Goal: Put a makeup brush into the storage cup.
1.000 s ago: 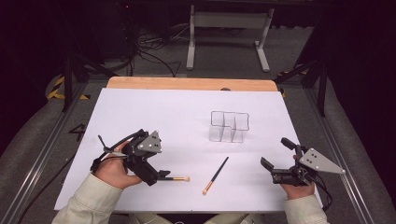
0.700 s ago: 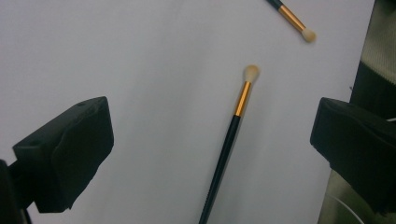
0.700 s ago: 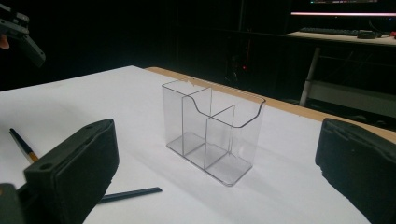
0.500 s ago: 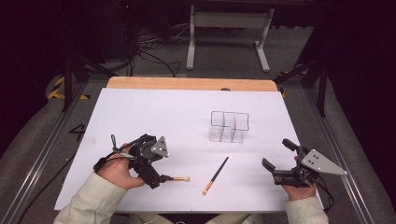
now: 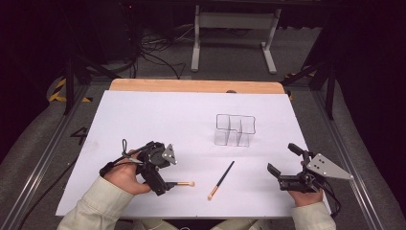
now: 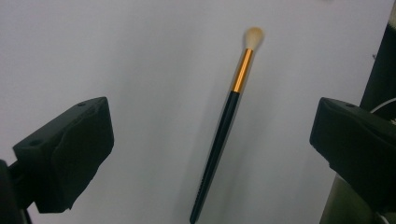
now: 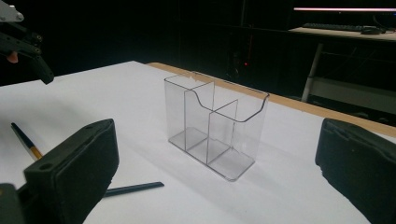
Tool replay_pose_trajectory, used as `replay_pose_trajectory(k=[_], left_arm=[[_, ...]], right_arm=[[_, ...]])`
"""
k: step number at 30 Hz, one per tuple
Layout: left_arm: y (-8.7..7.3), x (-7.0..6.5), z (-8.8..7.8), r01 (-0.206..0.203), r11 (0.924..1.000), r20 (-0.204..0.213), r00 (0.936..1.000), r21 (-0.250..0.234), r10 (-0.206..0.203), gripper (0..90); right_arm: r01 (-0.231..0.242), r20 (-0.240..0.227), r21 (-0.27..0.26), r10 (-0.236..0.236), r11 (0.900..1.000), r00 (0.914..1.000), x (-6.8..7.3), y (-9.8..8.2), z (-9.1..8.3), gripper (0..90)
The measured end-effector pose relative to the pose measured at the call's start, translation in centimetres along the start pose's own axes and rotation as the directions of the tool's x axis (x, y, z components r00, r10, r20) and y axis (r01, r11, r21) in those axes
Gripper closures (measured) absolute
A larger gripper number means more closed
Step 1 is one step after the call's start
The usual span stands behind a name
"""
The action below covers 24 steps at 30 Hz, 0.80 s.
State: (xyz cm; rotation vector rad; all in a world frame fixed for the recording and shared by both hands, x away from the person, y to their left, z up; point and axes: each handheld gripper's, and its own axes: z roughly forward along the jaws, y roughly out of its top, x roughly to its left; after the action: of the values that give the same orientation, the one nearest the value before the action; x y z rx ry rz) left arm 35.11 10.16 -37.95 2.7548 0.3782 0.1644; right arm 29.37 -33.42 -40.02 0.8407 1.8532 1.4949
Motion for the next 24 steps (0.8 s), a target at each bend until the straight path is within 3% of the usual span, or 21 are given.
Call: replay_pose_trajectory(k=[4, 9, 24], left_arm=[[0.0, 0.0, 0.5, -0.002, 0.9998, -0.005, 1.0, 0.018, 0.002, 1.2], [-0.2, 0.3, 1.1, 0.013, 0.9996, 0.02, 0.9997, 0.024, -0.013, 2.4], [-0.1, 0.4, 2.8, -0.024, 0.9966, 0.06, 0.998, 0.078, 0.019, 15.6]], right_arm=[[-0.002, -0.001, 0.001, 0.002, 1.0, 1.0, 0.0, 0.0, 0.0, 0.0], [-0.005, 0.0, -0.002, 0.005, 1.0, 1.0, 0.0, 0.0, -0.1, 0.0], [-0.012, 0.004, 0.0, 0.012, 1.0, 0.9999, -0.2, -0.1, -0.1, 0.0]])
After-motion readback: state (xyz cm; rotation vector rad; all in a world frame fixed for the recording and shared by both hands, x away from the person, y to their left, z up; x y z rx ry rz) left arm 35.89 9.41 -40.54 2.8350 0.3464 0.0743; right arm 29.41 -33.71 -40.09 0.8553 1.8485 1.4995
